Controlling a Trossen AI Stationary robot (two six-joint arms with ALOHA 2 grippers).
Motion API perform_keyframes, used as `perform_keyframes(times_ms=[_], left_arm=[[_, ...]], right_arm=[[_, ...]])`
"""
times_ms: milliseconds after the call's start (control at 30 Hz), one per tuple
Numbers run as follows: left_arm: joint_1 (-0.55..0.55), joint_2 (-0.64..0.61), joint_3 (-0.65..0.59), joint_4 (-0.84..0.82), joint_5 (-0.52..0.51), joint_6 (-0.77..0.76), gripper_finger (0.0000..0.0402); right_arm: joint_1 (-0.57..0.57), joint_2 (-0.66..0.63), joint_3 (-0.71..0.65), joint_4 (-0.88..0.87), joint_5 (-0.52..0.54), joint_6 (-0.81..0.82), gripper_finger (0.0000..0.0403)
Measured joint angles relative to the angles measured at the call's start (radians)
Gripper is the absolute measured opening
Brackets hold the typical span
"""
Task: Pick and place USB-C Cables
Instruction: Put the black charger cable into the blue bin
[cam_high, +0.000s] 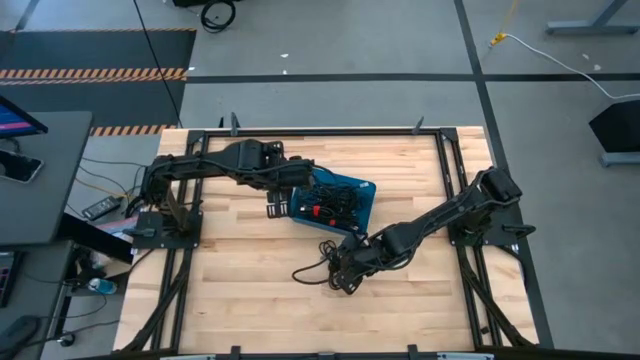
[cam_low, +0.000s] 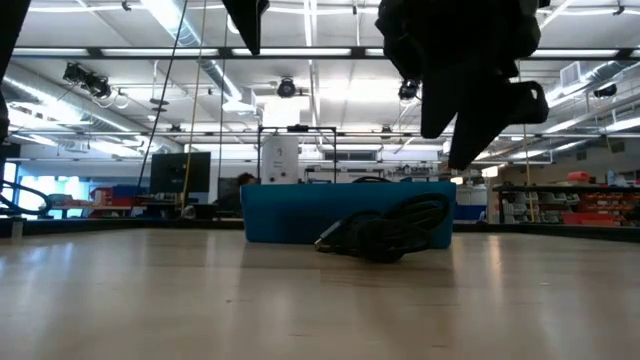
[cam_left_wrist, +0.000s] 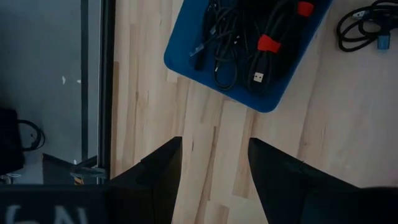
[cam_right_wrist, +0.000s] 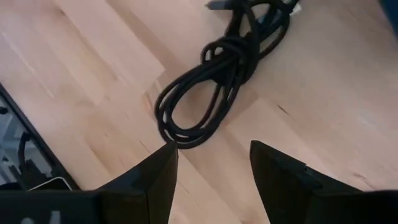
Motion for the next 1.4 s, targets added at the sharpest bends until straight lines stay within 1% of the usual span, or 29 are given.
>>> perform_keyframes(times_ms=[100,233,567,733,867,1000,1133,1400], left_arm=[[0.0,0.0,0.0,0.0,0.0,0.0,0.019],[0.0,0.0,0.0,0.0,0.0,-0.006,0.019],[0.0,0.002,0.0,0.015,0.0,-0.031,0.019],[0.0,0.002,0.0,0.02,0.0,-0.04,0.019],[0.0,0.002,0.0,0.042,0.001,-0.041,0.019],[0.0,0.002,0.0,0.048,0.001,-0.042,0.019],[0.0,0.002,0.0,0.048,0.0,-0.042,0.019],[0.0,0.002,0.0,0.048,0.0,-0.042,0.019]], right_arm=[[-0.002,0.0,-0.061,0.106,-0.006,-0.013,0.0207],[-0.011,0.0,-0.164,0.31,-0.038,-0.016,0.0207],[-0.011,-0.001,-0.316,0.54,-0.084,-0.011,0.0207],[-0.016,-0.002,-0.369,0.591,-0.072,0.004,0.0207],[-0.032,-0.002,-0.387,0.621,-0.067,-0.006,0.0207],[-0.052,-0.002,-0.394,0.729,-0.064,-0.034,0.0207],[-0.069,-0.002,-0.394,0.788,-0.064,-0.061,0.0207],[-0.086,-0.002,-0.395,0.787,-0.064,-0.088,0.0207]])
